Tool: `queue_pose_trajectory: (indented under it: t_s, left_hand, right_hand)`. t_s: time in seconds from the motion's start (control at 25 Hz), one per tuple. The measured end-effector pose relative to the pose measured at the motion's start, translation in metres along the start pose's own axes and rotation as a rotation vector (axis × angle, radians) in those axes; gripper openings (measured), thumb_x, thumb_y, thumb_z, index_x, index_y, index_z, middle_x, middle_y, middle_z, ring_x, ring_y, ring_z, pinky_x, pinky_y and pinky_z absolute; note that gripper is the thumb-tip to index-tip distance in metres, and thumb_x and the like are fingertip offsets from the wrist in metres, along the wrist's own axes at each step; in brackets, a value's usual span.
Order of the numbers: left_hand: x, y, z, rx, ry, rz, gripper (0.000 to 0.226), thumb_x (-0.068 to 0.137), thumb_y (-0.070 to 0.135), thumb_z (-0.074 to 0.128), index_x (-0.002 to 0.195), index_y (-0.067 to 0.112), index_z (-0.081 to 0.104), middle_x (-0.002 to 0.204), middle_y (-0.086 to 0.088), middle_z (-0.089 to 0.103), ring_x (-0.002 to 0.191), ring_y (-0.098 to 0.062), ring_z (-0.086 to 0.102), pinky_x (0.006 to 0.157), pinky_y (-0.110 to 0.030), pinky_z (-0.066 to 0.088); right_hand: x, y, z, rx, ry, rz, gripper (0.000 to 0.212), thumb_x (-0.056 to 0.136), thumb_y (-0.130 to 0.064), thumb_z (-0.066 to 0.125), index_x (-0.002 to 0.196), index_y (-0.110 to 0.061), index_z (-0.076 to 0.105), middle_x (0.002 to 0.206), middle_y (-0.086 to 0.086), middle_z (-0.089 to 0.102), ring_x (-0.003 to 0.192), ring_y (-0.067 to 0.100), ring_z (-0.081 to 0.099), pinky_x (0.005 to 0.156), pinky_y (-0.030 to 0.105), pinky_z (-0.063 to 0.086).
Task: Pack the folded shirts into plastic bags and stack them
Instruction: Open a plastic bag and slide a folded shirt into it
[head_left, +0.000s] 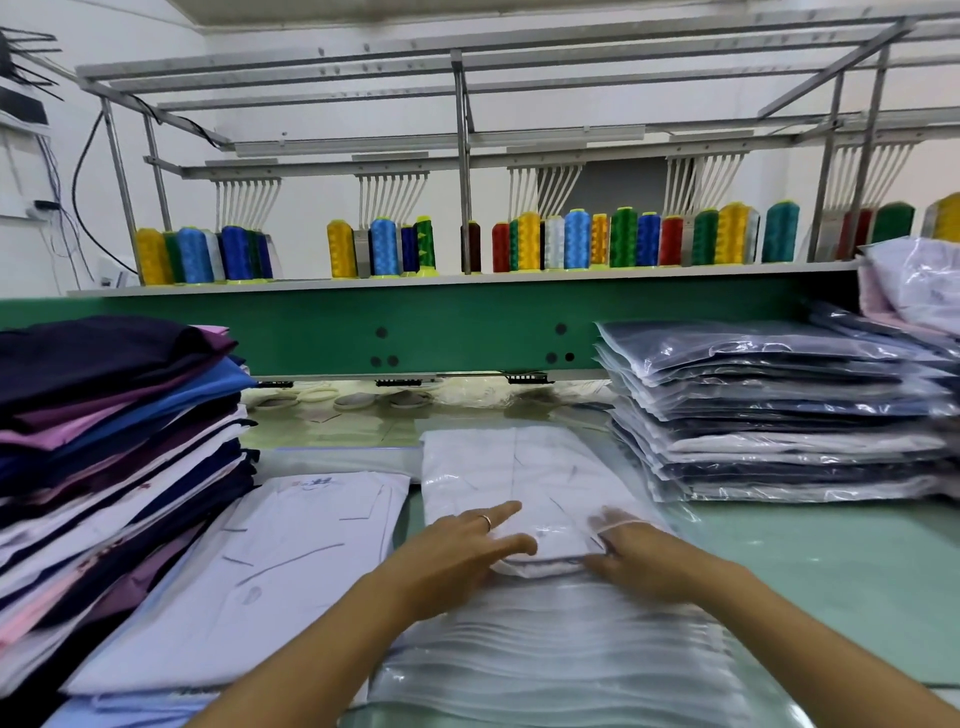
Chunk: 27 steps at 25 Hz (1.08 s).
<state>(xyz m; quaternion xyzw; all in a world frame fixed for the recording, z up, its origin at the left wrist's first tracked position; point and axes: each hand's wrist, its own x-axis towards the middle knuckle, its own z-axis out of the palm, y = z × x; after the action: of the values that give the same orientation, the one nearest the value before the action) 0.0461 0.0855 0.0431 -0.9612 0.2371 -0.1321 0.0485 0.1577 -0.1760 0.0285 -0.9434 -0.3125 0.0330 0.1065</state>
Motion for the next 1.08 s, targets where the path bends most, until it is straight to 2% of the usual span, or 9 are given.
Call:
queue_pose_trajectory:
  t_s: [0.08,0.16,0.24,0.4,0.48,0.56,0.72,0.84,1.08]
  left_hand:
    - [-0.001,-0.001,0.003,0.010,0.052,0.034,0.060,0.092,-0.006,0.042,0.132,0.039,0.040,0.168,-0.001,0.017,0.128,-0.031,0.050,0.090,-0.039,0.050]
    - [-0.003,-0.002,0.006,0.013,0.079,0.040,0.045,0.097,0.000,0.044,0.128,0.031,0.051,0.164,-0.002,0.028,0.131,-0.030,0.049,0.091,-0.041,0.051]
    - [-0.005,-0.003,0.007,0.010,0.088,0.010,0.022,0.100,0.014,0.050,0.119,0.021,0.058,0.148,-0.002,0.049,0.129,-0.026,0.050,0.088,-0.043,0.053]
    - [-0.005,-0.001,0.006,0.090,0.079,-0.063,0.021,0.106,0.033,0.043,0.105,0.015,0.055,0.103,-0.002,0.058,0.094,-0.026,0.055,0.067,-0.041,0.051]
    - [-0.003,-0.001,0.004,0.129,0.071,-0.097,0.023,0.107,0.031,0.039,0.104,0.013,0.053,0.101,-0.005,0.056,0.090,-0.027,0.053,0.065,-0.039,0.047]
    - [-0.002,0.001,0.003,0.145,0.081,-0.119,0.014,0.105,0.021,0.040,0.103,0.013,0.052,0.102,-0.006,0.053,0.090,-0.026,0.051,0.062,-0.038,0.043]
    - [-0.006,0.003,0.007,0.073,0.141,-0.227,0.026,0.091,-0.003,0.046,0.111,0.013,0.045,0.100,-0.004,0.049,0.092,-0.028,0.049,0.062,-0.040,0.041]
    - [-0.003,0.003,0.007,0.129,0.102,-0.334,0.039,0.081,-0.011,0.044,0.110,0.015,0.044,0.100,-0.005,0.052,0.093,-0.029,0.049,0.065,-0.039,0.042]
    - [-0.009,-0.018,-0.005,0.111,-0.012,-0.417,0.029,0.084,-0.005,0.044,0.096,0.021,0.041,0.101,-0.003,0.054,0.090,-0.030,0.053,0.065,-0.036,0.037]
  right_hand:
    - [-0.015,0.004,-0.011,-0.076,0.056,-0.049,0.013,0.094,-0.039,0.057,0.096,-0.027,0.060,0.105,-0.008,0.062,0.107,0.020,0.057,0.084,0.029,0.047]
    - [-0.025,0.006,-0.020,-0.179,0.169,-0.049,0.008,0.091,-0.032,0.059,0.085,-0.031,0.055,0.081,-0.012,0.059,0.083,0.015,0.056,0.066,0.024,0.044]
    - [-0.030,0.008,-0.022,-0.243,0.328,-0.022,0.004,0.092,-0.032,0.061,0.095,-0.034,0.059,0.087,-0.014,0.064,0.082,0.015,0.059,0.063,0.028,0.044]
    - [-0.027,0.018,-0.008,-0.232,0.487,0.004,0.051,0.080,-0.042,0.077,0.116,-0.038,0.042,0.107,-0.015,0.044,0.094,0.012,0.052,0.070,0.025,0.048]
    - [-0.024,0.025,-0.007,-0.163,0.404,0.101,0.054,0.079,-0.047,0.077,0.119,-0.037,0.042,0.113,-0.012,0.045,0.102,0.016,0.052,0.080,0.031,0.050]
    - [-0.021,0.029,-0.007,-0.080,0.323,0.156,0.029,0.084,-0.044,0.073,0.100,-0.034,0.051,0.102,-0.012,0.051,0.095,0.017,0.054,0.075,0.032,0.046]
    - [-0.018,0.029,0.001,-0.049,0.345,0.149,0.026,0.085,-0.014,0.060,0.069,-0.023,0.041,0.080,-0.005,0.052,0.078,0.023,0.051,0.061,0.033,0.034]
    - [-0.019,0.022,0.002,-0.112,0.304,0.123,0.024,0.073,0.001,0.045,0.066,-0.020,0.037,0.077,0.000,0.052,0.074,0.027,0.045,0.057,0.035,0.025]
    - [-0.024,0.019,-0.035,-0.278,0.363,0.011,0.027,0.064,0.006,0.040,0.071,-0.020,0.033,0.076,-0.003,0.043,0.066,0.019,0.034,0.053,0.032,0.021]
